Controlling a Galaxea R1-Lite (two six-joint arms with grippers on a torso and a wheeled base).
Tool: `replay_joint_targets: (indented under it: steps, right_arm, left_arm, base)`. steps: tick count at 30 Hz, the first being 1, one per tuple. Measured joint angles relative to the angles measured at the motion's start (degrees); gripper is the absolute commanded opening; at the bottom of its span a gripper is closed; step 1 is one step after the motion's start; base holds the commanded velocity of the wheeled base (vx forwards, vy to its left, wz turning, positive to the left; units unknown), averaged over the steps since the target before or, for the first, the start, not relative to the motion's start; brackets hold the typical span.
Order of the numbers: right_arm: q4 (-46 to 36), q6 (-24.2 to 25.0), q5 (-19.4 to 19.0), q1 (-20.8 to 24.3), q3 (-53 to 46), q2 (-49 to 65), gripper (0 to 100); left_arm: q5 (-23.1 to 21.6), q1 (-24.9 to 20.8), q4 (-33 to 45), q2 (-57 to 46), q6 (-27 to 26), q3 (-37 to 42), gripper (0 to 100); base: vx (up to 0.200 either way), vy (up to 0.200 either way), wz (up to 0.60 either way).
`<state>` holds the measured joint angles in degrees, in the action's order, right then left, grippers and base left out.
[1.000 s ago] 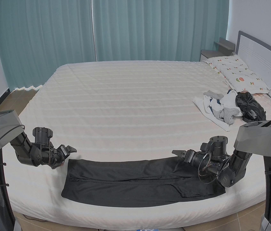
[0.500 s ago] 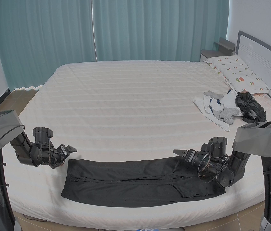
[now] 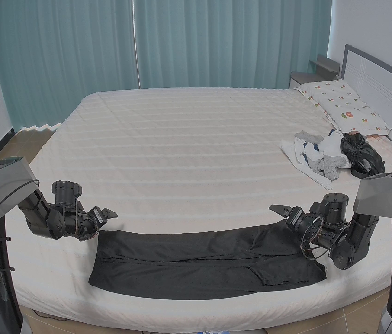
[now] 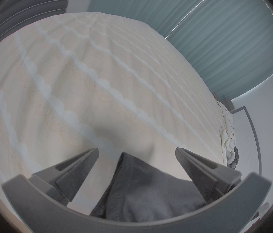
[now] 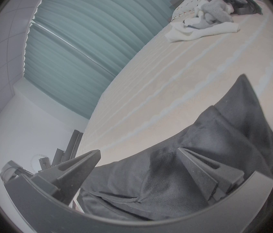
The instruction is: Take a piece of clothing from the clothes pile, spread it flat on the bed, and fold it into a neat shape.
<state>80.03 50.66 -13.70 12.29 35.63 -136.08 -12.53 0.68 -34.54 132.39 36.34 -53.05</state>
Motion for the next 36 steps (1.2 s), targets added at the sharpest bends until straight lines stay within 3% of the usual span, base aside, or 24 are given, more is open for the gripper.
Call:
replay_joint_targets:
  steps: [4,5,10,21,36]
  right_arm:
    - [0.13,1.08,-0.01,-0.26,-0.30,-0.50,100]
    - [0.17,1.80,-0.04,-0.37,-0.35,-0.57,100]
    - [1.17,4.66,-0.06,-0.94,-1.10,-0.77,100]
    - [6.02,5.19,-0.55,-2.27,-3.77,-1.87,100]
    - [6.07,5.17,-0.52,-2.90,-4.52,-2.08,100]
  left_arm:
    - [0.06,-0.63,-0.02,0.11,-3.11,0.80,100]
    - [0.11,-0.68,-0.02,0.18,-3.33,0.91,0]
    - [1.05,-0.89,-0.30,0.68,-3.69,1.13,0]
    - [6.35,-0.89,-0.55,1.21,-1.99,1.87,0]
    - [6.88,-0.20,-3.32,1.40,1.73,1.24,0]
  base:
    - [0.000,0.000,0.00]
    - [0.000,0.000,0.00]
    - [0.000,0.000,0.00]
    - [0.000,0.000,0.00]
    - [0.000,0.000,0.00]
